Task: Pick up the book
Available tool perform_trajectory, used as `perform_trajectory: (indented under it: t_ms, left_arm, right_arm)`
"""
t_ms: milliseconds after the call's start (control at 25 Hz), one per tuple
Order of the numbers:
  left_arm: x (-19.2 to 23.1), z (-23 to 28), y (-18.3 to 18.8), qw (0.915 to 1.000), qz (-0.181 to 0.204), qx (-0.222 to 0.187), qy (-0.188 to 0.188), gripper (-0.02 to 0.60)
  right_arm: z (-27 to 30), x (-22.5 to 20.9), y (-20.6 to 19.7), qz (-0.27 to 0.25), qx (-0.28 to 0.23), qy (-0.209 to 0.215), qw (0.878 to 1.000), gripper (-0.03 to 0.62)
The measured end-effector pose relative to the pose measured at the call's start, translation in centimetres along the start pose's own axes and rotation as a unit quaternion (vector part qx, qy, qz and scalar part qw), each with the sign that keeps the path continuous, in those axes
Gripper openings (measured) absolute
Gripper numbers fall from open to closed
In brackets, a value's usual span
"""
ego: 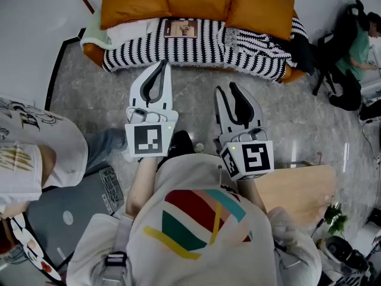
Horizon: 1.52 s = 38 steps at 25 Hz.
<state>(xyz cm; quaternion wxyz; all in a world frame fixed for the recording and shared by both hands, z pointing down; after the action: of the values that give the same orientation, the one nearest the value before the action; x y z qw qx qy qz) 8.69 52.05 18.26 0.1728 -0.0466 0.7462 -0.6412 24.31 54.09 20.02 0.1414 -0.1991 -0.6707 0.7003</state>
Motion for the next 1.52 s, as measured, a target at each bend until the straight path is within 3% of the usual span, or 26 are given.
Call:
perform_trajectory:
  t_ms: [320,480,720,1080,1200,1360,1520]
  left_arm:
    - [0.6,0.2,-0.1,0.9999,0.006,0.003,0.010,0.006]
    - [0.7,0.1,-0.5,0.9998,0.009,0.012,0.014,0.006]
    - [3.1,-0.5,-1.1,0.9988,0.011,0.025,0.040,0.006]
    - [6.8,-0.8,-5.1,0.9955,-0.006,0.066,0.067,0.006]
    - [9.4,1.4,-5.8,0.9955,-0.002,0.052,0.079,0.006]
    - [14.5,6.2,-4.4,0.9949,-0.002,0.041,0.092,0.006]
    - [19.8,8.6,-6.3,0.9912,-0.032,0.034,0.124,0.006]
  right_arm:
    - [0.4,-0.6,0.0,0.017,-0.003,0.000,1.000,0.135]
    - [1.0,-0.6,0.0,0.051,-0.012,0.017,0.998,0.135]
    - [2.5,1.0,-0.4,0.053,-0.009,0.048,0.997,0.135]
    - [4.2,2.1,-3.6,0.067,0.040,0.061,0.995,0.135]
    - [6.1,0.6,-3.7,0.068,0.047,0.048,0.995,0.135]
    - [12.1,-2.9,-1.7,0.072,0.048,0.000,0.996,0.135]
    - [18.5,-2.5,-1.4,0.080,0.069,0.023,0.994,0.135]
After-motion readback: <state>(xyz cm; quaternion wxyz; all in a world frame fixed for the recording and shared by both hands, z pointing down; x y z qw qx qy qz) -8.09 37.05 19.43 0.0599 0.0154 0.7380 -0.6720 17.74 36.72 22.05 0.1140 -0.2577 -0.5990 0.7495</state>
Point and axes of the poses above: the fingertips, and each gripper's own axes: z forward along the fingers, x to its left, y out of its top, the point moved 3 cm from there along -z, backward along the fingers, and after that the axes turned 6 degrees about -y, right-handed, at the moved point
